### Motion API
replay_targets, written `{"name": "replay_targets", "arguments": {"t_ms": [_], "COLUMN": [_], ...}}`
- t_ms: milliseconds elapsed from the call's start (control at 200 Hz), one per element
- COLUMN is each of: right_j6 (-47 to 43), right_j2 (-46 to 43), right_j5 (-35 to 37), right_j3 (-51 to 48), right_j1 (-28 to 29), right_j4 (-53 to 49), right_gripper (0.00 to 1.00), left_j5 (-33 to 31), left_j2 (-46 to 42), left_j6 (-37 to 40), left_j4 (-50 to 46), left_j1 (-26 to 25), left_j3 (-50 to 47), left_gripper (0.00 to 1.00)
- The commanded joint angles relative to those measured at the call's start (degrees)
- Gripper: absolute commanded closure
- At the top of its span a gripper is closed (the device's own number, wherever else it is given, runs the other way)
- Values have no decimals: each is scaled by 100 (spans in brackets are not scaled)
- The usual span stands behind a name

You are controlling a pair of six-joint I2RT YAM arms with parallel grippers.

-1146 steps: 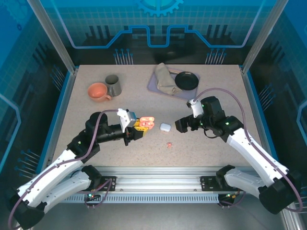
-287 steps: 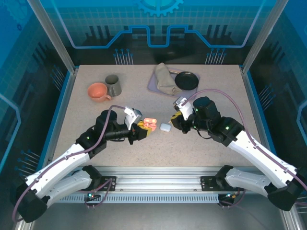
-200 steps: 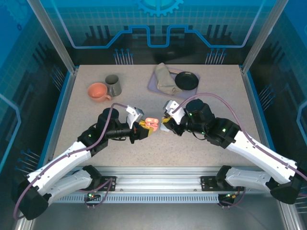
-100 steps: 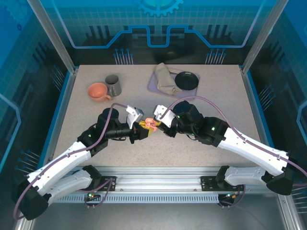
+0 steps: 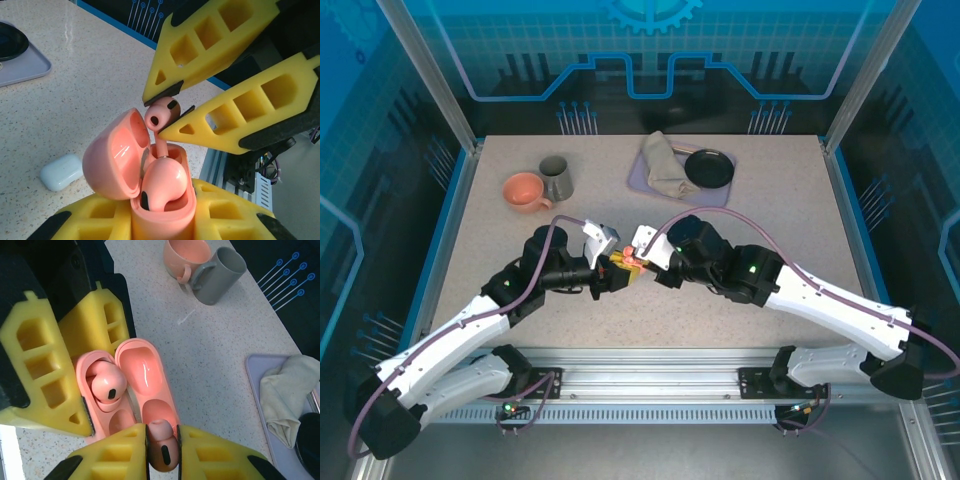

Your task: Insert the wireless bluetooth earbuds into the charging case

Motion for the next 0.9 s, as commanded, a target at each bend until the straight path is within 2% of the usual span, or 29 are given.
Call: {"name": "replay_targets", "arguments": {"t_ms": [0,615,895], "right_j6": [-137,210,410], "right_j2": [36,-112,-20], "right_j5": [194,-598,-879], "right_j3": [197,75,118], "right_j1": [118,123,-3], "right_j4": [-103,-52,-38], "right_gripper": [80,80,79], "left_j5": [150,128,219], "left_j2": [-90,-94,-185], "left_j6": [125,151,199], "left_j4": [59,51,363], "left_j1": [-33,-33,-33], "left_j3": [178,207,52], "left_gripper": [100,100,100]}}
